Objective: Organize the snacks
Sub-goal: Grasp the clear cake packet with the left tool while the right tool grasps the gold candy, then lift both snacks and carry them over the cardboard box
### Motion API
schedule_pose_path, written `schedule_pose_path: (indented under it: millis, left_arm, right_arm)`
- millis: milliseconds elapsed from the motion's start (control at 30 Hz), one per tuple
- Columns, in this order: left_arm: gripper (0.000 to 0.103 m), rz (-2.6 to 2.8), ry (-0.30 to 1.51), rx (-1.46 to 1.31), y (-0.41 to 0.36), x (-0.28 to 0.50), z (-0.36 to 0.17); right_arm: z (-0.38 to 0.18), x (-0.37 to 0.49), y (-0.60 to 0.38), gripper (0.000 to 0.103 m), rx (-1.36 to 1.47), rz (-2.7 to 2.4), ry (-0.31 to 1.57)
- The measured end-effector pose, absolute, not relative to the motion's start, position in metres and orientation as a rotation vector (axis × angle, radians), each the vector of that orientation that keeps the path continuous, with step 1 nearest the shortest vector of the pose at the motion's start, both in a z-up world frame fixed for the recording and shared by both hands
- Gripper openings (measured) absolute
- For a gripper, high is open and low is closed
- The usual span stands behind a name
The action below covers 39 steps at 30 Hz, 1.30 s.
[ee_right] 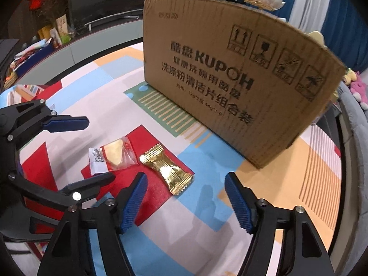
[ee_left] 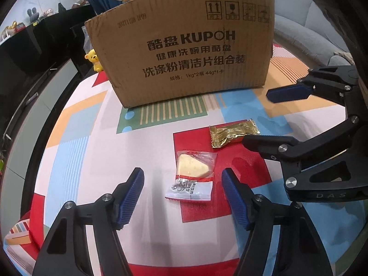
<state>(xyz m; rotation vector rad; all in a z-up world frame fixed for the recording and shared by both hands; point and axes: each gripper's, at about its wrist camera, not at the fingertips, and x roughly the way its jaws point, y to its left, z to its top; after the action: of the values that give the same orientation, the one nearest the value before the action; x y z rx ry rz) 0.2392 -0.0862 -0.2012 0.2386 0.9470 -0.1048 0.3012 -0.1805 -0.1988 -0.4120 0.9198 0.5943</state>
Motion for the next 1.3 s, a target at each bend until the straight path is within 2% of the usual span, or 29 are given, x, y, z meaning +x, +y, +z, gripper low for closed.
schedule_pose_path:
  millis: [267,400,500,600,733,1000,1300]
  left_arm:
    - [0.063,-0.102,0.969,0.215,-0.083,0.247,-0.212]
    - [0.061,-0.102,0.973,0.192,-0.079,0.252,-0.214]
    - [0.056,-0.109,0.97,0.181,-0.079,0.254,-0.214]
    - [0.051,-0.122,0.966,0.168,-0.08,0.255,-0.215]
    - [0.036,-0.157,0.961,0.162,-0.084,0.253,-0.214]
    - [0.034,-0.157,0.956,0.167,-0.085,0.25,-0.213]
    - [0.034,-0.13,0.959,0.167,-0.08,0.251,-0.208]
  right_arm:
    - [-0.212,0.312,-0.173,0.062,-0.437,0.671,0.938]
    - [-0.216,0.314,-0.167,0.054,-0.446,0.706,0.941]
    - [-0.219,0.317,-0.166,0.052,-0.429,0.714,0.943]
    - [-0.22,0.317,-0.165,0.044,-0.402,0.724,0.952]
    - [-0.219,0.31,-0.161,0.031,-0.401,0.736,0.95]
    - [-0.217,0.304,-0.158,0.023,-0.38,0.703,0.954]
    - [-0.212,0.301,-0.166,0.022,-0.305,0.637,0.97]
